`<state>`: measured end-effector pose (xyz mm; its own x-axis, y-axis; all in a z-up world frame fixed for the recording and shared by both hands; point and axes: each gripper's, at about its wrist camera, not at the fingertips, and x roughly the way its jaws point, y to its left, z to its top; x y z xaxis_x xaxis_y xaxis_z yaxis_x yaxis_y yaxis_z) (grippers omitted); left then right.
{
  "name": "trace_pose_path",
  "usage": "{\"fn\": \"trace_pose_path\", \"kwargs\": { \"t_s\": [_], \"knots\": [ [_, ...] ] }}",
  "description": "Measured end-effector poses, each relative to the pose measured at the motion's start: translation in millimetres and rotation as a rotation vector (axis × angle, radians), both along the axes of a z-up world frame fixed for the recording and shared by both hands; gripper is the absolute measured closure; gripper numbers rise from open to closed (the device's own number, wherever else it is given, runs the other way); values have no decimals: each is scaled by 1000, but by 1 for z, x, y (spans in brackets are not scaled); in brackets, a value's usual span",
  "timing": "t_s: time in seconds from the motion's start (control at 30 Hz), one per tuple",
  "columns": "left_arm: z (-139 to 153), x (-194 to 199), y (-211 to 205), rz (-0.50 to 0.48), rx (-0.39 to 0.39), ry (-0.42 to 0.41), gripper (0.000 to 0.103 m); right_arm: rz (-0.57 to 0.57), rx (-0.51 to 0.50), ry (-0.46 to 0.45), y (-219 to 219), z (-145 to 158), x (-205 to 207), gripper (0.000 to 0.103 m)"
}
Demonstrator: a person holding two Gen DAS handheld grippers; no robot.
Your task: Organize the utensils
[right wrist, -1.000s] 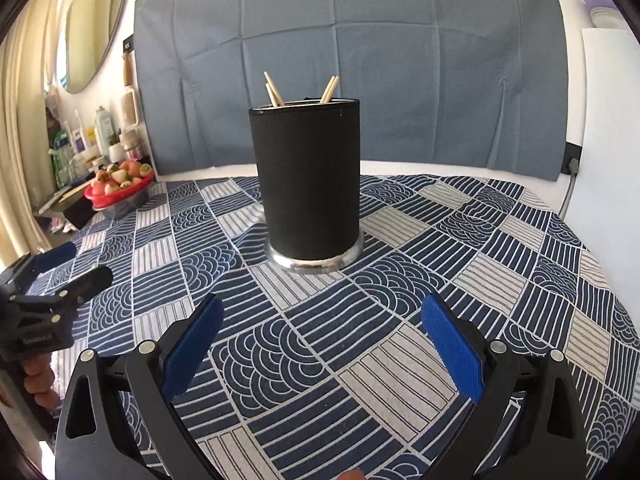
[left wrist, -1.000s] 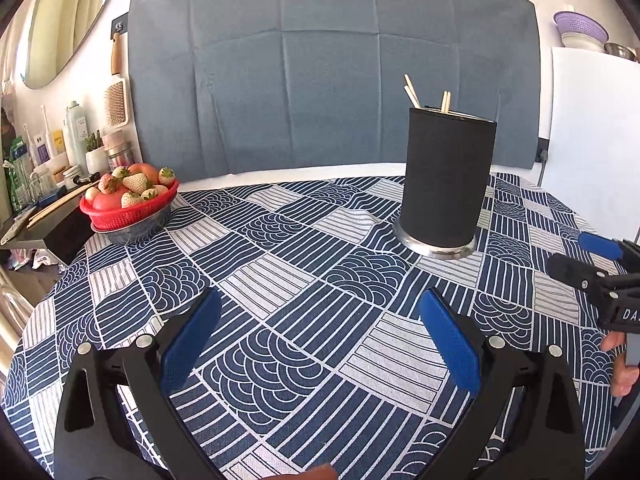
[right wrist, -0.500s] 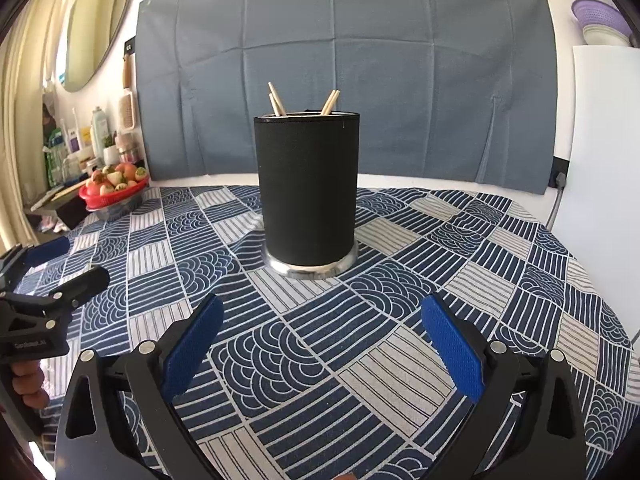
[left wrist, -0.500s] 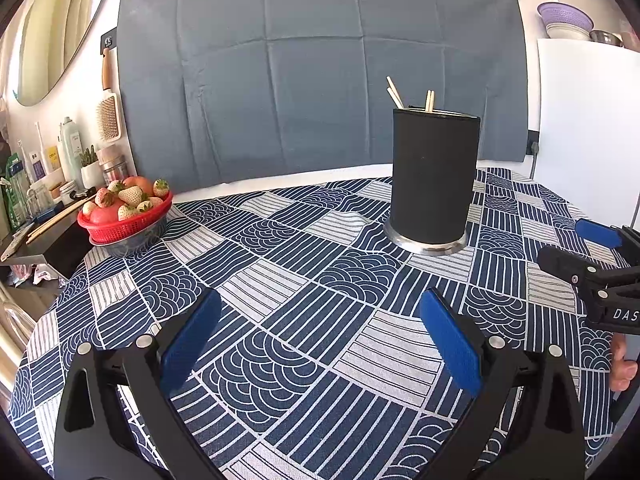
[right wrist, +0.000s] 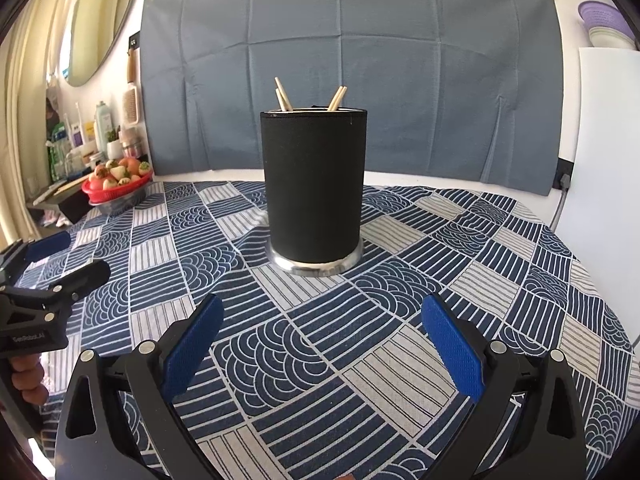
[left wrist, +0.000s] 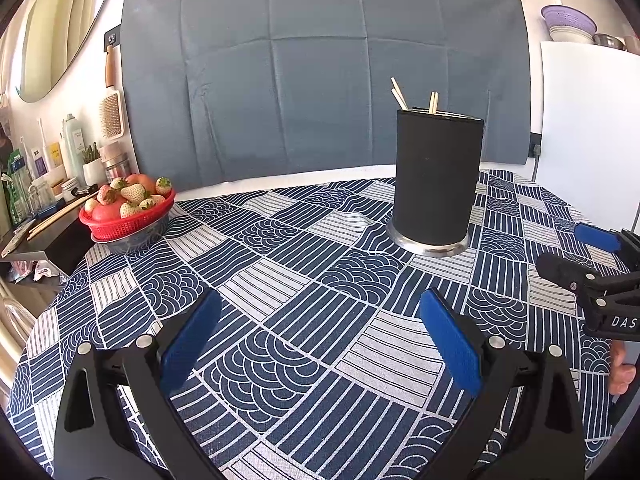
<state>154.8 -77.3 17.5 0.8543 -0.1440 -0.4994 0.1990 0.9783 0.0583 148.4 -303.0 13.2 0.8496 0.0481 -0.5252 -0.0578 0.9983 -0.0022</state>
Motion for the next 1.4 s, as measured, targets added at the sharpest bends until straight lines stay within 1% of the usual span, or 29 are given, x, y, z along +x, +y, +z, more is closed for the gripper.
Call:
{"fn": "trace_pose_path", "kwargs": {
  "t_s": [0.2, 0.33, 0.5, 0.97, 1.07, 1.17, 1.23, 1.4],
  "knots": [
    [0, -1, -2, -1, 10, -1, 6, 13, 13, 20, -1, -2, 2, 8],
    [0, -1, -2, -3, 9, 0, 6, -13, 21, 4, -4, -1, 0, 8],
    [0, 0, -3, -6, 10, 1, 6, 8, 17, 13, -2, -2, 1, 8],
    [-1, -1, -4, -11, 14, 1, 6, 12, 22, 7, -3, -1, 1, 8],
    [-1, -1, -4, -22, 7, 5, 6, 10, 23, 6, -3, -1, 0, 8],
    [-3, 0, -3, -38, -23, 37, 6, 12, 22, 7, -3, -1, 1, 8],
    [-3, 0, -1, -16, -31, 35, 6, 13, 22, 8, -3, 0, 1, 8],
    [-3, 0, 0, -17, -38, 31, 6, 15, 22, 8, -3, -1, 1, 8]
  ]
}}
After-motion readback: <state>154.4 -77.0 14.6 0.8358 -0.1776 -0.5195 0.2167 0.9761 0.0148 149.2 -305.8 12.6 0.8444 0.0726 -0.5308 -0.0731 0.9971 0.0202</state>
